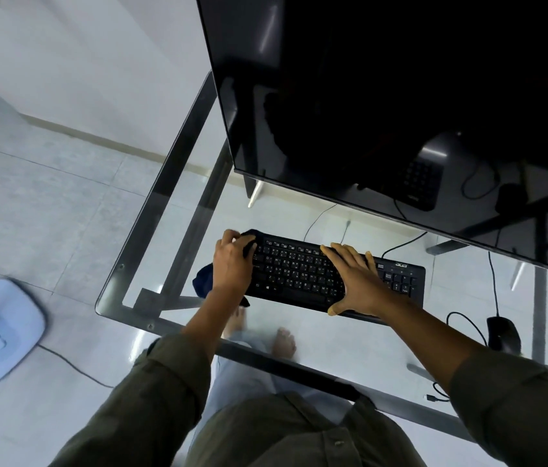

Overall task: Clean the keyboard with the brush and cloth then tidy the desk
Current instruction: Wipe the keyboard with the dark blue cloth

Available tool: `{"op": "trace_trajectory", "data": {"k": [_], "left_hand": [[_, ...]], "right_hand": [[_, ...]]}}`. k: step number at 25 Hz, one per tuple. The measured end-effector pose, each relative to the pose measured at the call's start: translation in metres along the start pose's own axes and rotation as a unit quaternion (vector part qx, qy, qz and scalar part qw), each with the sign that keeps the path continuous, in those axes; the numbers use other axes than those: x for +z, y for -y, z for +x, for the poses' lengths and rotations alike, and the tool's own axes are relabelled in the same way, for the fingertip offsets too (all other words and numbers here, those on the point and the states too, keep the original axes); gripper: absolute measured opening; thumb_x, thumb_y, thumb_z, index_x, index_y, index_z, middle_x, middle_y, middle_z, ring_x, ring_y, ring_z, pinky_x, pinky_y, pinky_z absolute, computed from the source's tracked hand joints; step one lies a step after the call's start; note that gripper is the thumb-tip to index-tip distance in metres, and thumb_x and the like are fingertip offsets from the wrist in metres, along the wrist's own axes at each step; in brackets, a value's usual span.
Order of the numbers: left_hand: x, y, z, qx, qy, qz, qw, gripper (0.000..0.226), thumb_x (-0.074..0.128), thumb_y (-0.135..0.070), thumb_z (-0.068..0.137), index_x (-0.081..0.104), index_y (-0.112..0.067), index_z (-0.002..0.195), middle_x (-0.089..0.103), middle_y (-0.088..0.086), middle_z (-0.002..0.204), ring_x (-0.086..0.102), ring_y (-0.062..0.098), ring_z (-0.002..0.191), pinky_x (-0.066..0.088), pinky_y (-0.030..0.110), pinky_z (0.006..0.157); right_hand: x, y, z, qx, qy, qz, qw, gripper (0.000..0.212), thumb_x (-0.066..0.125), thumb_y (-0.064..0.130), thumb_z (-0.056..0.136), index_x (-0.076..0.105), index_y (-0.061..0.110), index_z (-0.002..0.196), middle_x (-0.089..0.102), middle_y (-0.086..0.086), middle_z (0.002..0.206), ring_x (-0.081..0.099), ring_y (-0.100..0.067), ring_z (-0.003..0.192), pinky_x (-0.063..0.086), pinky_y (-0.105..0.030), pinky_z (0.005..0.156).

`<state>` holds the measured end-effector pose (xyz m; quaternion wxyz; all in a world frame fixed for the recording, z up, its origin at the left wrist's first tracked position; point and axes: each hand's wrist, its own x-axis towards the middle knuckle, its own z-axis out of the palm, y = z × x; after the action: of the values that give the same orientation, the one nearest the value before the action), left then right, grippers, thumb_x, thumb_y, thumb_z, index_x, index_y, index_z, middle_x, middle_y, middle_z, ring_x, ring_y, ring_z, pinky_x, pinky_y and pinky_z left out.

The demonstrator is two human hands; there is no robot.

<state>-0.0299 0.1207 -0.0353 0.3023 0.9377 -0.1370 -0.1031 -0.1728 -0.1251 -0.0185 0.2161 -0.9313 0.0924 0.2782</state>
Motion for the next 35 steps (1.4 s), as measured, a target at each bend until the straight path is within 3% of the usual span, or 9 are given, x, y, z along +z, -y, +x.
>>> {"op": "trace_trajectory", "data": {"k": [5, 8, 12, 15, 20, 24, 28, 31, 35], "left_hand": [[-0.010, 0.028, -0.080, -0.010, -0.001, -0.012, 1.000, 0.021, 0.067, -0.016, 0.093, 0.072, -0.016, 0.113, 0.060, 0.008, 0.103, 0.064, 0.029, 0.078, 0.057, 0.042, 0.069], [-0.020, 0.026, -0.092, -0.024, 0.026, -0.036, 0.999, 0.021, 0.067, -0.016, 0.092, 0.073, -0.015, 0.113, 0.061, 0.006, 0.100, 0.064, 0.024, 0.074, 0.058, 0.040, 0.073], [-0.045, 0.007, -0.067, -0.061, 0.032, -0.143, 0.987, 0.021, 0.066, -0.021, 0.093, 0.072, -0.017, 0.113, 0.069, 0.000, 0.106, 0.066, 0.015, 0.094, 0.053, 0.031, 0.092], [-0.048, -0.018, -0.035, -0.050, 0.075, -0.247, 0.965, 0.026, 0.064, -0.028, 0.095, 0.066, -0.020, 0.119, 0.070, -0.004, 0.112, 0.066, 0.015, 0.105, 0.055, 0.035, 0.093], [-0.021, -0.031, -0.032, -0.033, -0.073, -0.028, 0.996, 0.056, 0.057, -0.047, 0.096, 0.044, -0.016, 0.140, 0.050, 0.013, 0.139, 0.045, 0.030, 0.128, 0.046, 0.051, 0.102], [0.020, -0.017, -0.063, 0.049, 0.050, 0.097, 0.993, 0.085, 0.044, -0.069, 0.092, 0.020, -0.018, 0.155, 0.023, 0.011, 0.162, 0.017, 0.030, 0.150, 0.024, 0.050, 0.119], [0.043, -0.004, -0.062, 0.067, 0.044, 0.046, 0.996, 0.063, 0.044, -0.040, 0.102, 0.022, -0.018, 0.156, 0.015, 0.007, 0.165, 0.001, 0.028, 0.153, 0.016, 0.056, 0.122], [0.057, -0.021, -0.058, 0.133, 0.024, 0.003, 0.991, 0.054, 0.052, -0.011, 0.099, 0.037, -0.017, 0.151, 0.021, 0.006, 0.163, 0.009, 0.027, 0.153, 0.021, 0.058, 0.119], [0.111, -0.088, -0.087, 0.331, 0.122, 0.049, 0.934, 0.079, 0.068, 0.008, 0.078, 0.042, -0.020, 0.147, 0.030, 0.007, 0.160, 0.019, 0.028, 0.151, 0.018, 0.050, 0.121]], "right_hand": [[-0.001, 0.000, -0.001, -0.002, -0.006, 0.009, 1.000, 0.142, 0.091, 0.050, 0.054, -0.009, 0.043, 0.154, -0.005, 0.006, 0.167, -0.010, -0.018, 0.153, -0.013, -0.051, 0.118], [-0.001, 0.001, -0.002, -0.004, -0.007, 0.009, 1.000, 0.141, 0.091, 0.049, 0.055, -0.009, 0.042, 0.155, -0.006, 0.006, 0.167, -0.010, -0.019, 0.153, -0.014, -0.051, 0.118], [-0.001, 0.002, -0.001, -0.007, -0.010, 0.008, 1.000, 0.141, 0.091, 0.049, 0.055, -0.009, 0.042, 0.155, -0.008, 0.007, 0.167, -0.012, -0.018, 0.153, -0.014, -0.050, 0.118], [-0.001, 0.002, -0.002, -0.006, -0.011, 0.009, 1.000, 0.140, 0.091, 0.048, 0.056, -0.008, 0.042, 0.155, -0.009, 0.007, 0.167, -0.013, -0.017, 0.153, -0.016, -0.048, 0.117], [0.003, 0.002, -0.008, 0.003, -0.036, 0.024, 0.999, 0.136, 0.090, 0.047, 0.058, -0.004, 0.041, 0.156, -0.011, 0.008, 0.166, -0.015, -0.017, 0.152, -0.013, -0.050, 0.120], [0.013, -0.009, -0.027, 0.059, -0.078, 0.053, 0.994, 0.130, 0.088, 0.049, 0.061, -0.002, 0.043, 0.155, -0.012, 0.007, 0.166, -0.017, -0.020, 0.152, -0.007, -0.058, 0.121], [0.015, -0.073, -0.070, 0.208, -0.150, 0.148, 0.955, 0.138, 0.089, 0.056, 0.053, 0.002, 0.034, 0.157, -0.002, -0.002, 0.168, -0.004, -0.028, 0.154, 0.003, -0.061, 0.120], [0.030, -0.101, -0.090, 0.187, -0.159, 0.258, 0.934, 0.136, 0.084, 0.063, 0.051, 0.006, 0.029, 0.157, 0.026, -0.001, 0.160, 0.023, -0.025, 0.149, 0.027, -0.056, 0.118], [0.037, -0.104, -0.088, 0.170, -0.157, 0.261, 0.937, 0.139, 0.079, 0.066, 0.054, -0.007, 0.030, 0.157, 0.023, -0.002, 0.160, 0.025, -0.023, 0.148, 0.034, -0.053, 0.115]]}}
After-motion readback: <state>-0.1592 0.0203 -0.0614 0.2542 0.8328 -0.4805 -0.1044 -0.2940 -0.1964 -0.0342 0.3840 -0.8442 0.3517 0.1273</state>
